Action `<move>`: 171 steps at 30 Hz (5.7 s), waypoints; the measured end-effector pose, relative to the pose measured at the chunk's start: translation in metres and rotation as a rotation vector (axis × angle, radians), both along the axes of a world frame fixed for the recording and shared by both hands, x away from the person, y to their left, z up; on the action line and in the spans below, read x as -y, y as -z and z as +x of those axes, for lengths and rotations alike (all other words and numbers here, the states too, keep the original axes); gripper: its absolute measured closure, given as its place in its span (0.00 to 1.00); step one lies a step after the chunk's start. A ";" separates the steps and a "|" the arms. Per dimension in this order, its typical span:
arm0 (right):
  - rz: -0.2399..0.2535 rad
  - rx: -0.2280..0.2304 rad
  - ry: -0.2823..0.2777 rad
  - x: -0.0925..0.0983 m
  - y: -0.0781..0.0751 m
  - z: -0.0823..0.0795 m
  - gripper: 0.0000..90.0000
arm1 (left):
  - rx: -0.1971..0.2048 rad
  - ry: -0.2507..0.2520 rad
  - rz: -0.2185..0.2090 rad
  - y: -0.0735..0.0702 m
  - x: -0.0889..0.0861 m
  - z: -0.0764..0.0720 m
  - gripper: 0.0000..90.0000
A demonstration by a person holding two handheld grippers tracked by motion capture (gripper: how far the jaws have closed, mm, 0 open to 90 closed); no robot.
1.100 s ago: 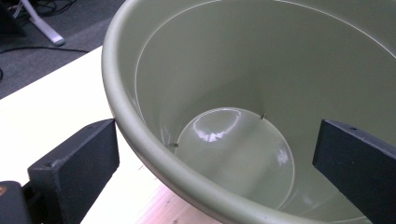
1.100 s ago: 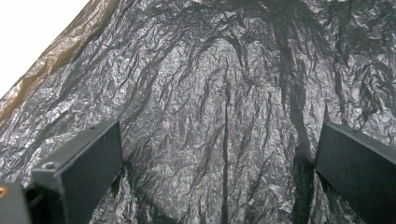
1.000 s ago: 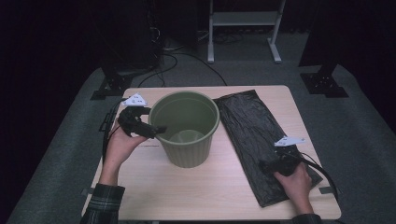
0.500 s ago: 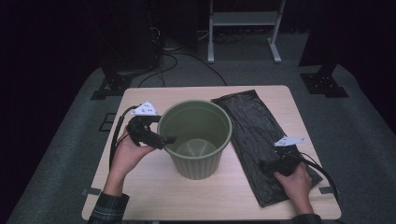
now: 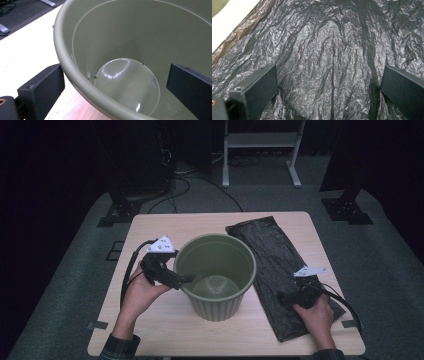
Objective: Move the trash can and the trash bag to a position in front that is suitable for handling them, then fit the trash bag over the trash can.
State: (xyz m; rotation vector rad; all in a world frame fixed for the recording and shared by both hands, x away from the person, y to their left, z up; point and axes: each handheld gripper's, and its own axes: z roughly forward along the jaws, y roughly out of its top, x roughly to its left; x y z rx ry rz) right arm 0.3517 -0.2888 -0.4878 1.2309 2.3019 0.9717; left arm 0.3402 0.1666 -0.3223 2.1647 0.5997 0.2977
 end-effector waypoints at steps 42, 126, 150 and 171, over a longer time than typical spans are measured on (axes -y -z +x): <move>0.000 -0.002 -0.014 0.000 0.000 -0.002 0.00 | 0.052 -0.123 -0.089 0.008 -0.061 -0.039 0.00; 0.069 0.038 -0.091 0.003 -0.004 -0.025 0.99 | -0.064 -0.207 0.100 0.161 -0.061 -0.031 0.00; 0.090 -0.035 -0.185 -0.008 -0.009 -0.073 0.99 | -0.064 -0.205 0.100 0.161 -0.061 -0.031 0.00; 0.003 0.027 -0.156 -0.024 -0.017 -0.121 0.68 | -0.064 -0.205 0.100 0.161 -0.061 -0.031 0.00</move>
